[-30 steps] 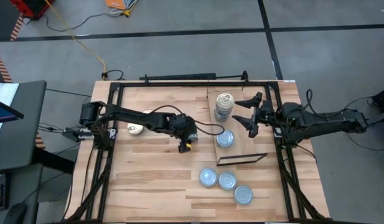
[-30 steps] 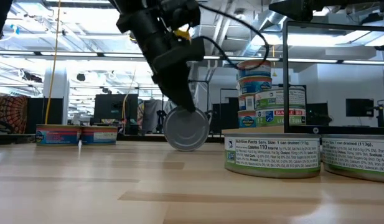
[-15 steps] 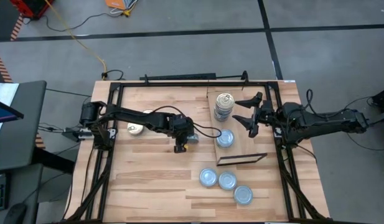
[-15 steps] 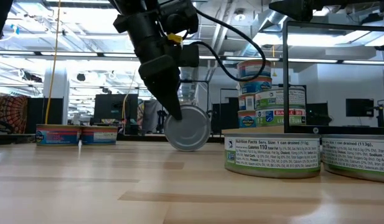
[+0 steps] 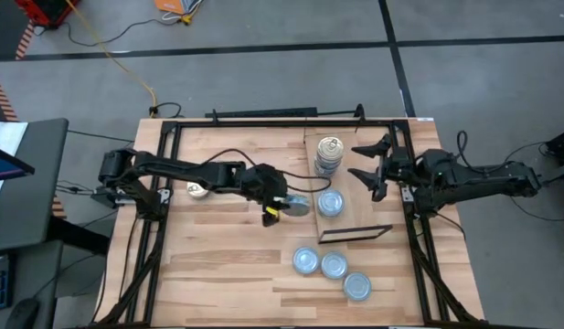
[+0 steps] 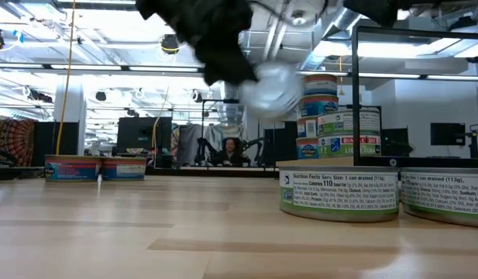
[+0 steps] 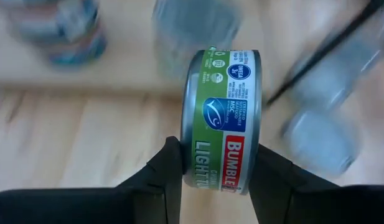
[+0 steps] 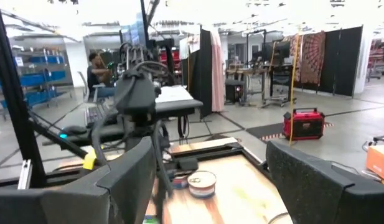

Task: Stack canned seafood by type on shelf
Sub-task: Stack the green tuna can on top of the other green tuna can on the shelf

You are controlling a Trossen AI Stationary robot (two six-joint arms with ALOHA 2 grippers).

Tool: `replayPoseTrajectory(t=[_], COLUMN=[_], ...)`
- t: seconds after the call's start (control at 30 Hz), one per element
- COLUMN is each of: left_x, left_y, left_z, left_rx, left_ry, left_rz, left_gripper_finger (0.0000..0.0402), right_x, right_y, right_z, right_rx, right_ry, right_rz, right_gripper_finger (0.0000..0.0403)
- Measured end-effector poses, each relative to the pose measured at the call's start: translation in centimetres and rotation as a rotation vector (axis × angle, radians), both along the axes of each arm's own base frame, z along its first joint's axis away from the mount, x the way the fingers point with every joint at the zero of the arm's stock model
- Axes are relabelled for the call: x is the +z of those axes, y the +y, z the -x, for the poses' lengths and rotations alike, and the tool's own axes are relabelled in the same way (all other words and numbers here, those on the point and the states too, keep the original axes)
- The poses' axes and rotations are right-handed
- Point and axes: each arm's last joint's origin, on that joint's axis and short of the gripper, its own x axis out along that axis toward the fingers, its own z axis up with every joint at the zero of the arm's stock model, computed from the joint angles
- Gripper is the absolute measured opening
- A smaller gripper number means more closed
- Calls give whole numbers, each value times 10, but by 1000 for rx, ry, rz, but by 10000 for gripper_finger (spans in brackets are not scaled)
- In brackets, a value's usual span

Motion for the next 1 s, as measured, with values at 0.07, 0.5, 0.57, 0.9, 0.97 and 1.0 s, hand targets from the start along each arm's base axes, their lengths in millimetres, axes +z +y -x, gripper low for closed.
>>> replayPoseTrajectory(t=[0.07,0.5,0.57,0.9,0.97,1.0], left_x=[6,-27,-34,-54,-51,-51], left_y=[1,-4,-4,3,5,6], left_z=[-6,-56,-60,-71,-71,-71], left_rx=[22,117,125,193,220,236], left_ry=[-118,-390,-393,-429,-451,-457], left_rz=[70,499,519,591,579,572], left_gripper_finger=[130,143,140,140,140,141], right_x=[0,2,1,4,4,4], right_y=[1,14,16,22,22,22], right_z=[2,13,15,21,21,21], right_rx=[8,105,116,167,168,167], right_ry=[4,5,11,-10,-10,-10], right_rz=[-1,25,27,45,46,46], right_gripper_finger=[326,326,326,326,326,326])
